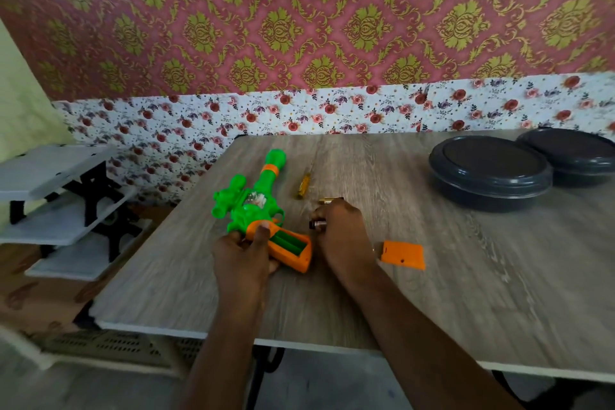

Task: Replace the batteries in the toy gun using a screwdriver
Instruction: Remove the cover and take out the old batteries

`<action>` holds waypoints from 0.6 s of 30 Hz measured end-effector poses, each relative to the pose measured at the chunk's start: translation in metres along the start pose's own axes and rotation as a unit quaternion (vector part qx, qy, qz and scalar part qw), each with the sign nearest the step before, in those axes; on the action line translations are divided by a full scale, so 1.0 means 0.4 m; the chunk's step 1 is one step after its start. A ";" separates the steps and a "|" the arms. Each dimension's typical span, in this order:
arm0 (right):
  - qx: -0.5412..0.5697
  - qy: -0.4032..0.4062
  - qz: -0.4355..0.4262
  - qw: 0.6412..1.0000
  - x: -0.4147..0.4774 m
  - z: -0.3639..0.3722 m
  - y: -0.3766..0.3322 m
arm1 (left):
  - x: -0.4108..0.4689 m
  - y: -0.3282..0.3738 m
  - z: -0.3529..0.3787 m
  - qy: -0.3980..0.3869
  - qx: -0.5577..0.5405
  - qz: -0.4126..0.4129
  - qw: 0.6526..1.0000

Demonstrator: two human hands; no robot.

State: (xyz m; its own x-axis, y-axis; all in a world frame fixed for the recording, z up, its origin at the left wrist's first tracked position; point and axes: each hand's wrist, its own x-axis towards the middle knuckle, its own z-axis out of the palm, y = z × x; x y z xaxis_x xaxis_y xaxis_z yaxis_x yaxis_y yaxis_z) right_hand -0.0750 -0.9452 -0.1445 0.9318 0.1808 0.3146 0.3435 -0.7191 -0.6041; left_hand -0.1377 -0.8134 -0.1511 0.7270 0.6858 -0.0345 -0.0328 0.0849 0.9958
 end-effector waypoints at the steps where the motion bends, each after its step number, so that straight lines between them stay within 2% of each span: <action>1: -0.009 0.003 -0.001 1.000 0.001 0.004 0.002 | 0.002 0.001 -0.007 -0.017 -0.012 -0.011 1.000; 5: -0.025 0.003 0.013 1.000 0.005 0.018 0.004 | 0.016 0.014 -0.025 -0.050 -0.004 -0.018 0.999; 15: -0.056 -0.018 0.035 0.998 -0.006 -0.011 -0.002 | 0.032 0.027 -0.061 -0.020 0.108 0.018 0.994; 18: -0.072 -0.014 0.026 0.997 -0.017 -0.020 -0.004 | 0.020 0.032 -0.063 -0.014 0.180 0.073 0.981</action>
State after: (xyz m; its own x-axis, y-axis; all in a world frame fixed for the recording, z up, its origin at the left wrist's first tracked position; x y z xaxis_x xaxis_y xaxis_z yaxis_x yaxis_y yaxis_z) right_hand -0.0828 -0.9509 -0.1398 0.9516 0.1573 0.2641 0.2757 -0.8169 -0.5066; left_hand -0.1495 -0.7885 -0.1407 0.7513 0.6511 0.1077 0.1033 -0.2772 0.9552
